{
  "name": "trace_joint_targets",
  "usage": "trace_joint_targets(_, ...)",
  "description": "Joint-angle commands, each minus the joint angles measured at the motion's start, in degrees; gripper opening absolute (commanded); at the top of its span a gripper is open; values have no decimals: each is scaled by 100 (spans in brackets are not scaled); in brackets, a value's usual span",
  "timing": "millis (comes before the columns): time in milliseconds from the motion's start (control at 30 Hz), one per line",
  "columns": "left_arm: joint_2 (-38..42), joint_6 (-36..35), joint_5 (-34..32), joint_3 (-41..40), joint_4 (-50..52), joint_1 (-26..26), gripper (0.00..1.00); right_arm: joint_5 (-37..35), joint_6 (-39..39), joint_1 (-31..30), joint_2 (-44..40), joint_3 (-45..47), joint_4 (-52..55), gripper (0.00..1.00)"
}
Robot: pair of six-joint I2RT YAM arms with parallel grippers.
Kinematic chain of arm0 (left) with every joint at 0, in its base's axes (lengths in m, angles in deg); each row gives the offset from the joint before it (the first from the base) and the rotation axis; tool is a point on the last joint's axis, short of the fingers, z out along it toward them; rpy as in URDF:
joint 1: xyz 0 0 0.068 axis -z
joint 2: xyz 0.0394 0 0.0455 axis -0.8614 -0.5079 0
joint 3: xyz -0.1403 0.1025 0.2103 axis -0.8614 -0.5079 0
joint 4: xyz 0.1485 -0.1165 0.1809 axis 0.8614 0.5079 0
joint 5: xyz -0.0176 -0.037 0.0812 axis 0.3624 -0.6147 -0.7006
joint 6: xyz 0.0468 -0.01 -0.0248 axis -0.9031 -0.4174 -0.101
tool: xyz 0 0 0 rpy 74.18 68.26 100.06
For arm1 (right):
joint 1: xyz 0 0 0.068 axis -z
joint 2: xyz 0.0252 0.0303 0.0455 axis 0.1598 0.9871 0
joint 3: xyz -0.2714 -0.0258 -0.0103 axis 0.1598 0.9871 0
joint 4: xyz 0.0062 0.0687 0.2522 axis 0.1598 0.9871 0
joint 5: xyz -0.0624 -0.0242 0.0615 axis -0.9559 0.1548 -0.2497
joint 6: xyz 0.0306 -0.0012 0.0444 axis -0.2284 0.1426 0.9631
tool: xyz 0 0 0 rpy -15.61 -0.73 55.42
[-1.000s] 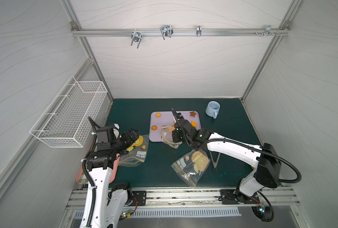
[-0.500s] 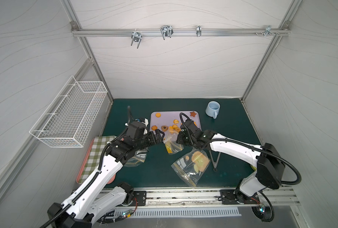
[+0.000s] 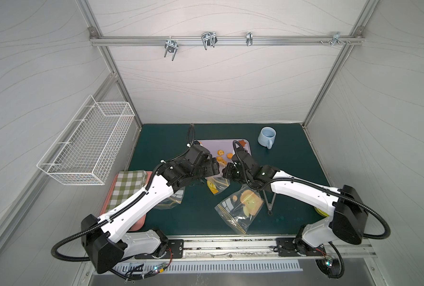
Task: Put the cookies into a resealable bag to prevent moisture
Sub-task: Open the ziploc bag at the center of the board.
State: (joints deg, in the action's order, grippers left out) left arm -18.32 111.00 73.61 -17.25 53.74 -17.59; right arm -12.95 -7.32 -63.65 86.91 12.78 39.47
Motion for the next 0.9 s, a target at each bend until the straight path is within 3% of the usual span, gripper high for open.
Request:
trace_joint_targets(0, -74, 289, -372, 231, 379, 157, 87, -144, 267, 5, -178, 133, -100, 0)
trace_joint_targets(233, -39, -217, -337, 286, 365, 205, 89, 460, 847, 411, -248, 370, -246, 0)
trace_joint_targets(533, -524, -453, -409, 721, 576, 397, 99, 592, 749, 403, -189, 213, -60, 0)
trace_joint_targets(667, -705, -360, -488, 875, 644, 427, 98, 608, 617, 357, -183, 144, 1, 0)
trace_joint_targets(867, -1061, -272, -480, 1112, 1003, 447, 90, 485, 564, 356, -303, 159, 0, 0)
